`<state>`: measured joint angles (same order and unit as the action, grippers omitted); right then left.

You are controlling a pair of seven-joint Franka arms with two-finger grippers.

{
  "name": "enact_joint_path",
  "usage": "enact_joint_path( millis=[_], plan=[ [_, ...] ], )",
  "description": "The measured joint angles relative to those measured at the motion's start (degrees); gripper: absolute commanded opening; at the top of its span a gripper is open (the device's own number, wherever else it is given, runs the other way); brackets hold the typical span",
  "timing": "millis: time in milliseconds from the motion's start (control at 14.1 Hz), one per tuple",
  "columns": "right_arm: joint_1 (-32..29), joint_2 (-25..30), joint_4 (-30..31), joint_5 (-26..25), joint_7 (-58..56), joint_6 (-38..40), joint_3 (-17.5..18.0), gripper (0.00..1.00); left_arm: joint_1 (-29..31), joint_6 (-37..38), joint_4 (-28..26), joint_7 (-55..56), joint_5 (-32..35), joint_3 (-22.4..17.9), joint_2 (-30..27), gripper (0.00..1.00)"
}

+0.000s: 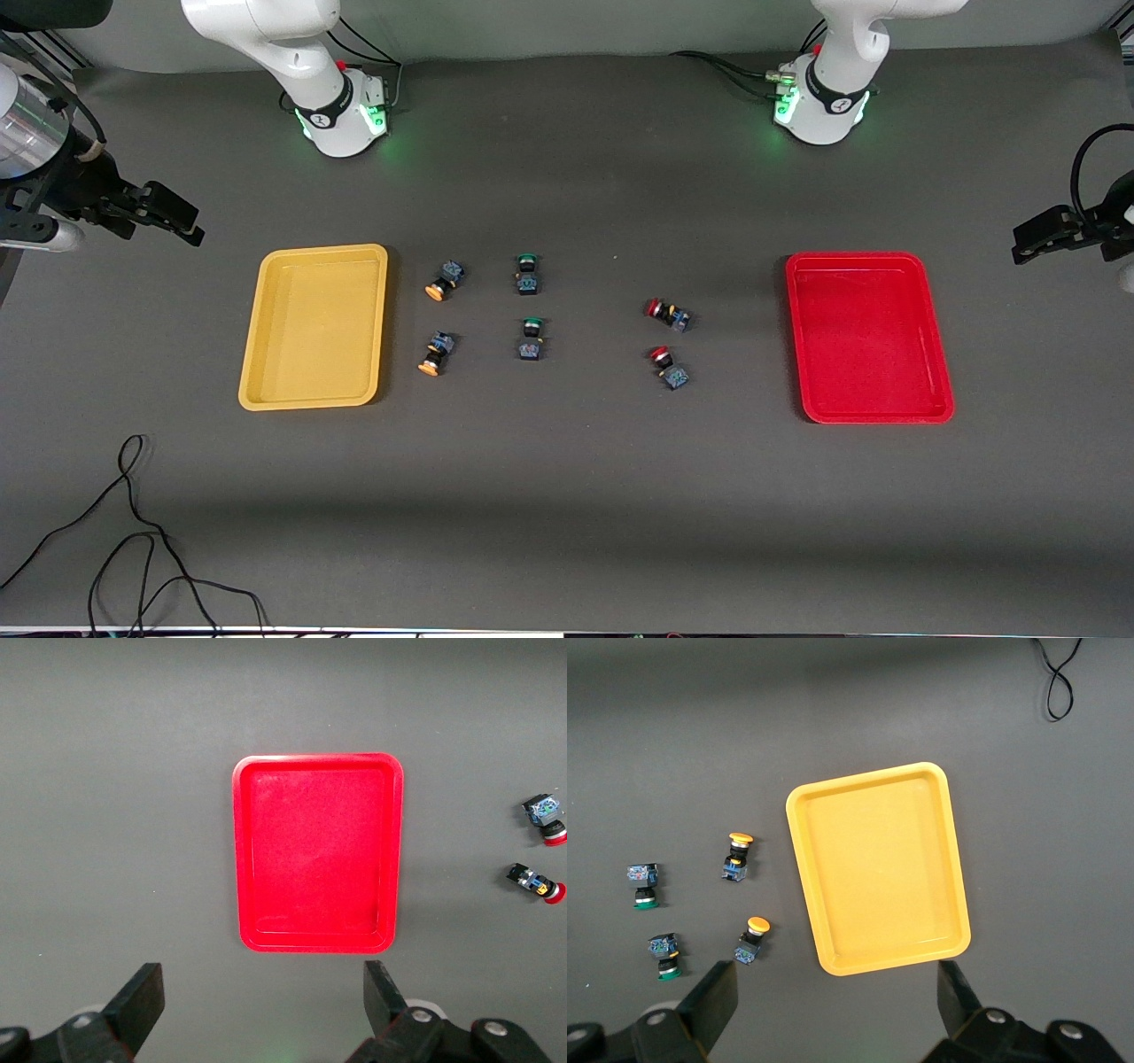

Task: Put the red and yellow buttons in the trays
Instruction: 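Move the right gripper toward the orange buttons while the left gripper reaches the red buttons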

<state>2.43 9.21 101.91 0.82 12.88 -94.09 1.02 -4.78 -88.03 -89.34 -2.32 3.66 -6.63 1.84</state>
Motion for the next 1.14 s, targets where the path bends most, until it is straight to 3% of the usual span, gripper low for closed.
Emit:
enact_joint_path(
  millis=[355,639,852,1135],
  plan=[
    [0.2,-0.3,0.2,0.4,0.2,0.9,0.7,1.00,0.0,0.7,0.2,0.0,-0.4,0.0,0.0,1.00],
    [1.5,-3.3,0.7,1.1,10.0,-0.1,8.3,1.00,0.0,2.1,1.6,0.0,-0.7,0.1,0.6,1.00],
    [2.3,-7.1,3.6,2.8,20.6,-6.4,13.9,1.00,-0.2,3.4,1.9,0.1,-1.1,1.2,1.2,1.00],
    [4.3,-11.3,15.5,4.9,29.2,-21.5,15.6,1.00,-0.7,4.3,2.1,8.1,-1.5,7.5,4.4,1.00]
  ],
)
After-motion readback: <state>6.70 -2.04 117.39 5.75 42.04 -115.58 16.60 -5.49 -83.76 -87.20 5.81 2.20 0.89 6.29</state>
